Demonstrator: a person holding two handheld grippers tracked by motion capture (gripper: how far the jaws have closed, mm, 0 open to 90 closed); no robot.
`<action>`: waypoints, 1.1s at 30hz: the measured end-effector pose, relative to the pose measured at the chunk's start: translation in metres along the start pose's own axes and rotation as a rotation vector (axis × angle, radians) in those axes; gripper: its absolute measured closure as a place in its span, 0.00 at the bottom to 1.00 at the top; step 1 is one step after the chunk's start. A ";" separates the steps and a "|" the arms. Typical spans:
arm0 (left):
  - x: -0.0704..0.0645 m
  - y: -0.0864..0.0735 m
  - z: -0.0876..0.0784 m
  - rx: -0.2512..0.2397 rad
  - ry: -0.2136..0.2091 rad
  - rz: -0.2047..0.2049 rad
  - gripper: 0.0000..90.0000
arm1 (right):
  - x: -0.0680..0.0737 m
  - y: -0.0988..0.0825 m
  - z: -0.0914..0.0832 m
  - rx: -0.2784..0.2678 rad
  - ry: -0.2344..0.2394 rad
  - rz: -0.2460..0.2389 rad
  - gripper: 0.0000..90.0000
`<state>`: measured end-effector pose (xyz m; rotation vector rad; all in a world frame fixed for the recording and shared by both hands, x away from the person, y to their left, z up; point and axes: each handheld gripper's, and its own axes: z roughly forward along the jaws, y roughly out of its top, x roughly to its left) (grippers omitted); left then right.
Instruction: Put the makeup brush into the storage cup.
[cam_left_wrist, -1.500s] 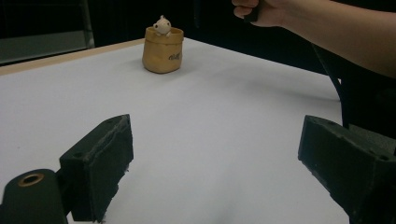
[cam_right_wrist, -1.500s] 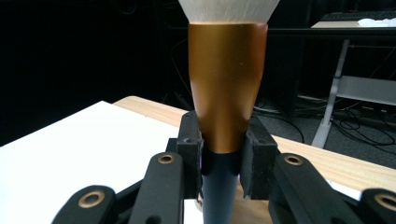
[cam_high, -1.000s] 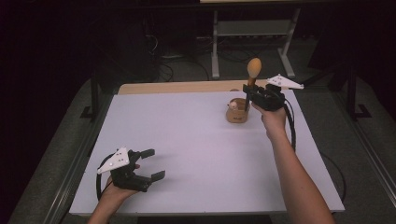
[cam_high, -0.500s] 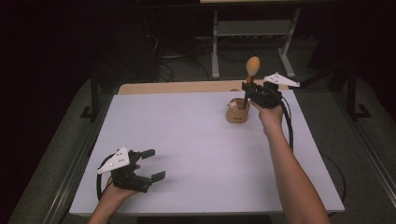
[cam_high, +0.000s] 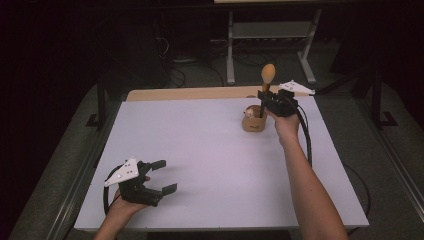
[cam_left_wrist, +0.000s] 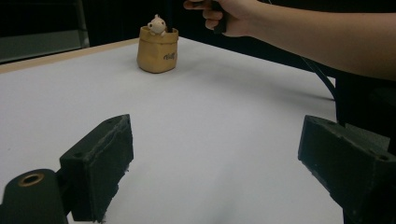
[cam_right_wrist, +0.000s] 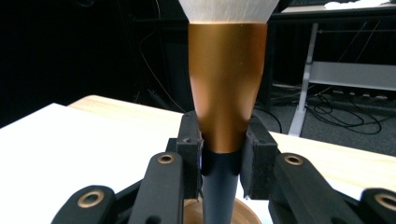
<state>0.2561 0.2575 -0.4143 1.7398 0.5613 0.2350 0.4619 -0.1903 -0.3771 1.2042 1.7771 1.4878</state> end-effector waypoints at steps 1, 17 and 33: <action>0.000 0.000 0.000 -0.002 0.000 -0.001 0.11 | 0.000 -0.001 0.001 0.005 0.000 -0.001 0.79; 0.000 0.000 0.000 0.002 -0.001 0.004 0.11 | 0.002 -0.011 0.011 0.040 0.007 -0.001 0.79; 0.000 0.000 0.000 -0.001 -0.005 0.000 0.11 | 0.002 -0.022 0.015 0.065 -0.011 -0.021 0.57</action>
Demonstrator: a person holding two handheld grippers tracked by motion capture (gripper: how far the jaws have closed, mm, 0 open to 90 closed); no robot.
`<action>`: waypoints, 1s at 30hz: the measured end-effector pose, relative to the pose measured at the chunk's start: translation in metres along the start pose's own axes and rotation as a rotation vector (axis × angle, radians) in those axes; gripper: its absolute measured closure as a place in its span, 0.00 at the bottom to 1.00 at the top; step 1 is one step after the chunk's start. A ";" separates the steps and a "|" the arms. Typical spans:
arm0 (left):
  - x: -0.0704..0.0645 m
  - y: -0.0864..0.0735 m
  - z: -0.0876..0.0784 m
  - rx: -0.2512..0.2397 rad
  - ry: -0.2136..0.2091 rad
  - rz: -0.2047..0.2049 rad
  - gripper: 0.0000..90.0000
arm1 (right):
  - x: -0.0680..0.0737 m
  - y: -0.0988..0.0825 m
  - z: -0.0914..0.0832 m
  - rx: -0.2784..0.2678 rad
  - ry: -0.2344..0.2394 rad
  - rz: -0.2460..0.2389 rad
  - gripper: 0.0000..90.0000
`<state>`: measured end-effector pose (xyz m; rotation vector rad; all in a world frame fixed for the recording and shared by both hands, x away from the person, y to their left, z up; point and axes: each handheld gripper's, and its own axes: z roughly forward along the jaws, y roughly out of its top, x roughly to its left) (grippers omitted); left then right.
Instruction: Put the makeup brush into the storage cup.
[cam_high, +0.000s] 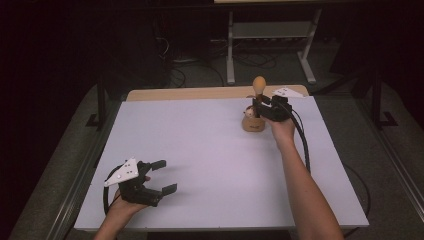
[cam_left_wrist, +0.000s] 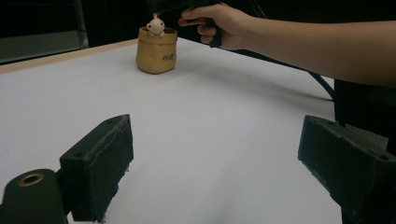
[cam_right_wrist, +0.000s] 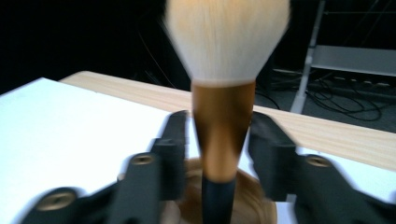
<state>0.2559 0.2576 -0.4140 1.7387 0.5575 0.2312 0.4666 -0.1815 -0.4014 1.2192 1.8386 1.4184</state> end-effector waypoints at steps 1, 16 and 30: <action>0.000 0.000 0.000 0.002 0.001 0.001 0.11 | 0.000 -0.001 -0.001 0.000 -0.002 -0.008 0.55; -0.002 0.000 0.002 0.008 -0.008 0.009 0.11 | -0.003 0.003 -0.021 -0.008 0.013 -0.002 0.31; -0.001 0.002 0.001 -0.006 0.000 -0.004 0.11 | 0.001 0.007 -0.043 0.017 0.061 -0.010 0.23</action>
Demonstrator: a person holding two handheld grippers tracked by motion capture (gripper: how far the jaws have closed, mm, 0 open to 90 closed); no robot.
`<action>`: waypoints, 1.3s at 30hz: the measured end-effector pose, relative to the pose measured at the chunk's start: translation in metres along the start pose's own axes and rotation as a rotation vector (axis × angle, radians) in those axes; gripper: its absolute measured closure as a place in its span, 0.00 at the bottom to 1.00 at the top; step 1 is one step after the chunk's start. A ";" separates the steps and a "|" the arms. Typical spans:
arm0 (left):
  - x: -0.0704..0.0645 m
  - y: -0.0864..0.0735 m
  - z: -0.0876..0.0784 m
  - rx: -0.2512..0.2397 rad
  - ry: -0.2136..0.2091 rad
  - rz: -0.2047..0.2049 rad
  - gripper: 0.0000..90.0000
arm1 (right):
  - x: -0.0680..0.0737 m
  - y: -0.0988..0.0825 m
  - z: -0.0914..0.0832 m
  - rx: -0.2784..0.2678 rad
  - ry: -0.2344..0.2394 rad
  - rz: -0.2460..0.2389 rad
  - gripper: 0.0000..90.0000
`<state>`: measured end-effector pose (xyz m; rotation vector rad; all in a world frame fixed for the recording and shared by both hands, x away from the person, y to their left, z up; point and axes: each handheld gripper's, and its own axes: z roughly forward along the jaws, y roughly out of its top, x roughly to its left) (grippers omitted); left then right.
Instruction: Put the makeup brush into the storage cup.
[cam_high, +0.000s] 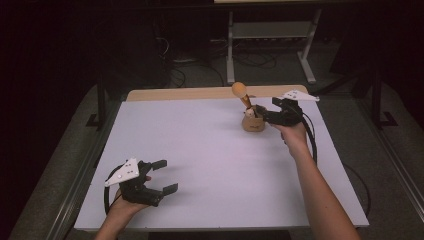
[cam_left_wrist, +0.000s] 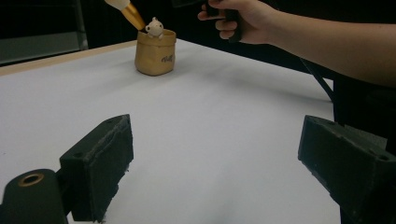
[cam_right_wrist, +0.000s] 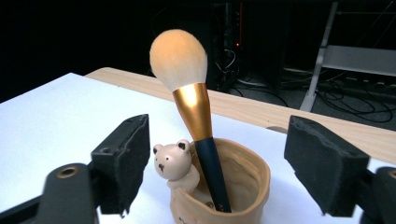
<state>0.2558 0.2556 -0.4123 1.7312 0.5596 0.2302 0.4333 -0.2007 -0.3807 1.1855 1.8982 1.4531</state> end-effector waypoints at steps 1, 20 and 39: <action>0.001 0.000 0.000 -0.003 0.001 0.004 0.11 | 0.000 0.000 -0.001 -0.001 0.002 -0.001 0.22; 0.001 0.000 -0.001 -0.002 0.002 0.013 0.11 | 0.014 -0.017 -0.041 0.010 0.057 -0.026 0.14; 0.001 0.000 -0.003 0.001 0.008 0.009 0.11 | 0.028 -0.029 -0.071 -0.008 0.111 -0.039 0.13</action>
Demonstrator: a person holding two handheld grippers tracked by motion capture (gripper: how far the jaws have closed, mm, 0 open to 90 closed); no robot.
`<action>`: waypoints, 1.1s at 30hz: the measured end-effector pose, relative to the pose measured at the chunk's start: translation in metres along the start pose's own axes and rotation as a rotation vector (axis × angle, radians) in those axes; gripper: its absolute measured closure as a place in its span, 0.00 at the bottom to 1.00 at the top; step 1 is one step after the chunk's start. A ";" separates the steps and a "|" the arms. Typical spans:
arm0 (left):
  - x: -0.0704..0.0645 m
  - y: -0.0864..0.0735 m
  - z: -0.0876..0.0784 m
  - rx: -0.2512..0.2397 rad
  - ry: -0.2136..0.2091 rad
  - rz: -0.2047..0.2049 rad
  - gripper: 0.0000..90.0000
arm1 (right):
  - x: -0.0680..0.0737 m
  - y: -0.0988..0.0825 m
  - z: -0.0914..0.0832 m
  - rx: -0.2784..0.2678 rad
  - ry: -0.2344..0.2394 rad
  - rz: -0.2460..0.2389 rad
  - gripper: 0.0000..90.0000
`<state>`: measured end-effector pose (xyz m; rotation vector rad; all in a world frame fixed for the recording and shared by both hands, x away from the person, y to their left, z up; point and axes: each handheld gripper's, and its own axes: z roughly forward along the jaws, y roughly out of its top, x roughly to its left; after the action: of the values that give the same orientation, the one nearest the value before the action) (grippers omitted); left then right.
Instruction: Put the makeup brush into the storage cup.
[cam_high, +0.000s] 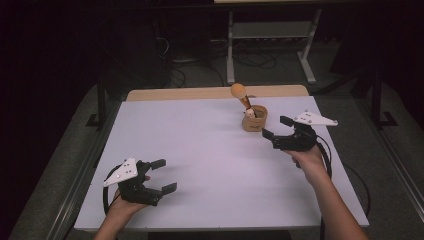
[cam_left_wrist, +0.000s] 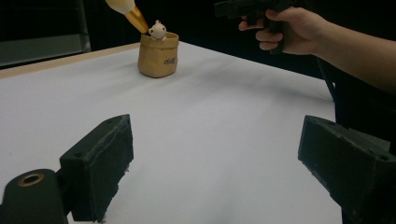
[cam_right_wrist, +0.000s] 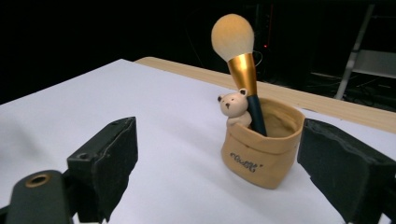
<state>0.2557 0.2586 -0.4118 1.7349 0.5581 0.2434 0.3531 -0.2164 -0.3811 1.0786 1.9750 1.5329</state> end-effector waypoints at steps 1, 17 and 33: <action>0.000 0.000 0.000 -0.001 -0.001 0.000 0.11 | 0.001 -0.001 -0.002 0.001 0.001 0.001 0.13; 0.001 0.001 -0.002 0.000 0.006 0.005 0.11 | 0.012 -0.011 -0.027 -0.012 0.024 -0.011 0.13; 0.000 0.001 -0.001 0.003 0.004 0.007 0.11 | 0.022 -0.021 -0.050 -0.045 0.045 -0.037 0.02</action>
<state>0.2557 0.2594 -0.4105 1.7396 0.5563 0.2513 0.2965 -0.2324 -0.3821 0.9929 1.9688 1.5877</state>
